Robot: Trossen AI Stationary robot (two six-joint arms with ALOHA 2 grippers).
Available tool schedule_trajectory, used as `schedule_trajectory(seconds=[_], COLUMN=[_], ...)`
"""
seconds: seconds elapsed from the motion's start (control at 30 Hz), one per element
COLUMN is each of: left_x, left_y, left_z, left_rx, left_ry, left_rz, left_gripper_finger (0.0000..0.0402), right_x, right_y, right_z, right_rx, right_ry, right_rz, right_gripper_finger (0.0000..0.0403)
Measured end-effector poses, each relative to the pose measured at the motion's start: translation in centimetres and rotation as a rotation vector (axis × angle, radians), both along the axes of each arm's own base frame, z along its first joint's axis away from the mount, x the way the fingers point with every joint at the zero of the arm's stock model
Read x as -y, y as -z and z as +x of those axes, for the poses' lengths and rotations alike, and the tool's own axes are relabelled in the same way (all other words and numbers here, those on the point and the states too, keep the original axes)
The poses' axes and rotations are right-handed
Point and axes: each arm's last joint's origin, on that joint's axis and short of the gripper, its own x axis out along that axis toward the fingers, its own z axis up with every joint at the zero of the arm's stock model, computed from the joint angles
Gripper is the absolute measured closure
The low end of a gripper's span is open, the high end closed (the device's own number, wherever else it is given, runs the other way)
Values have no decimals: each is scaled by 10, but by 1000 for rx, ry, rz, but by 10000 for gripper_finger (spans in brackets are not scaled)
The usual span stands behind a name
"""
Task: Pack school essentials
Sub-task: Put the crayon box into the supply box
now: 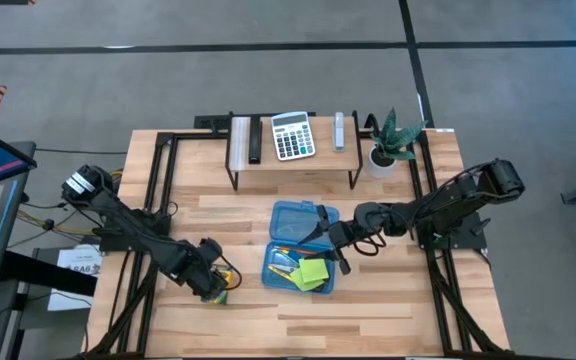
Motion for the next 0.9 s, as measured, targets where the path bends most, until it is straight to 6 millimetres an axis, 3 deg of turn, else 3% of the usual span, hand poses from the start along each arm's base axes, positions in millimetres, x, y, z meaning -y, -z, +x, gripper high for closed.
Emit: schedule_trajectory(seconds=[0.1,0.17,0.33,0.5,0.67,0.9], left_x=[2,12,25,28,36,36], left_y=[0,-2,-5,-3,-5,-4], left_z=[2,8,7,-7,-1,-7], left_rx=[19,123,214,170,350,358], left_ry=[6,25,19,-97,-154,-234], left_rz=[-29,-68,-98,-49,-32,-5], left_gripper_finger=[119,100,75,74,89,126], right_x=[1,1,1,1,3,7], right_y=[0,0,0,1,1,2], right_z=[0,0,0,0,1,1], right_rx=[0,0,-3,-2,3,-7], right_ry=[4,5,4,2,7,21], right_rz=[0,0,-1,-28,-52,-54], right_gripper_finger=[202,202,202,202,202,202])
